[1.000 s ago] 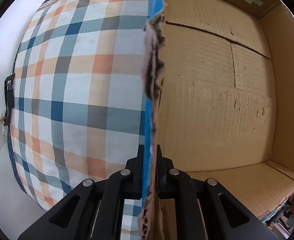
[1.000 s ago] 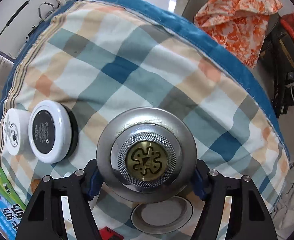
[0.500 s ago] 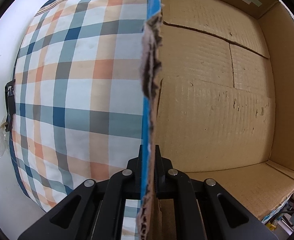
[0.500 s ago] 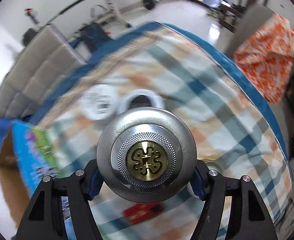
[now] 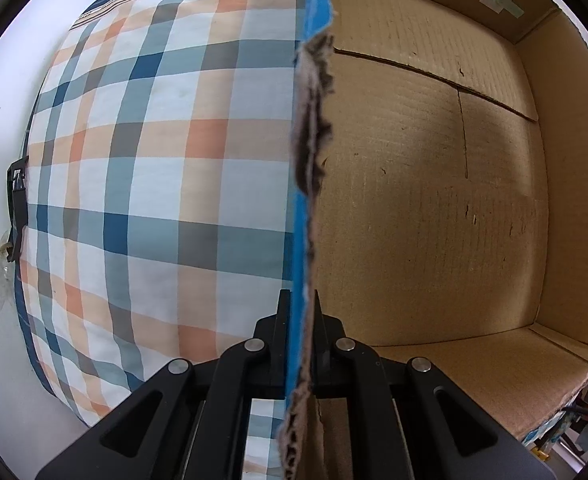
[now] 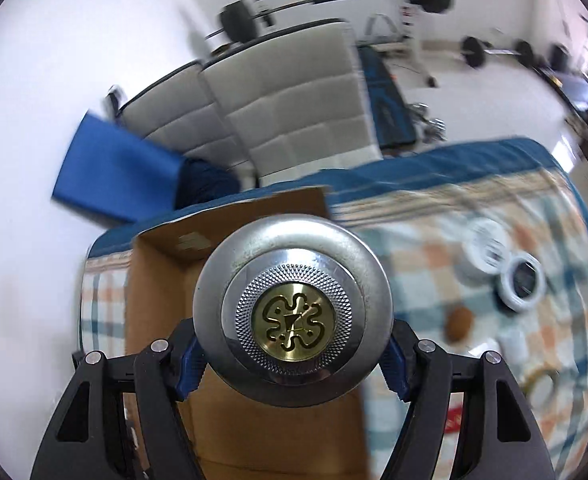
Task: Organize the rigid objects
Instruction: 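Carry the silver tin into the box and release it with the right gripper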
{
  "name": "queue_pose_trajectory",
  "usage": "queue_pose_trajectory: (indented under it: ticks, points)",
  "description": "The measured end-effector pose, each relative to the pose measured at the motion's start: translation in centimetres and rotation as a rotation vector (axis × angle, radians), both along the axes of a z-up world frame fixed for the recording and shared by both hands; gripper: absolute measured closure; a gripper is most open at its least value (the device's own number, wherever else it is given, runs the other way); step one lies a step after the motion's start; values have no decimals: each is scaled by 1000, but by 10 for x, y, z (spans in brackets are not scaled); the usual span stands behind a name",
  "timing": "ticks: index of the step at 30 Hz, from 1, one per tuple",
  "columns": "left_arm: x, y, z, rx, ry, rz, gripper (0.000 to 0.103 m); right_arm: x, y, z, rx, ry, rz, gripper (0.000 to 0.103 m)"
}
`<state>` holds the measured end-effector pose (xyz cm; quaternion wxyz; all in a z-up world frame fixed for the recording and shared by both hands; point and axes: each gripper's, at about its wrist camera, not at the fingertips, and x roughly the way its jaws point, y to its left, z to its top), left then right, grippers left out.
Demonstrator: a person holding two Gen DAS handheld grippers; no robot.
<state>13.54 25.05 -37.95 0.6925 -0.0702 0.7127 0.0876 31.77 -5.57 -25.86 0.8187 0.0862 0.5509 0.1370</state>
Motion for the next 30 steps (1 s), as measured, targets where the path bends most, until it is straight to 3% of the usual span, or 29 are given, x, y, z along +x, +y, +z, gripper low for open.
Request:
queue_pose_trajectory:
  ticks: [8, 16, 27, 28, 30]
  points:
    - [-1, 4, 1, -10, -2, 7, 99, 19, 87, -35, -51, 51, 129, 30]
    - [1, 8, -1, -13, 3, 4, 99, 45, 136, -85, -83, 139, 183, 30]
    - [4, 5, 0, -9, 1, -1, 99, 62, 161, -137, -209, 255, 231, 29]
    - [4, 5, 0, -9, 1, -1, 99, 62, 160, -138, -214, 267, 227, 28]
    - [4, 5, 0, -9, 2, -2, 99, 63, 158, -136, -209, 266, 222, 13]
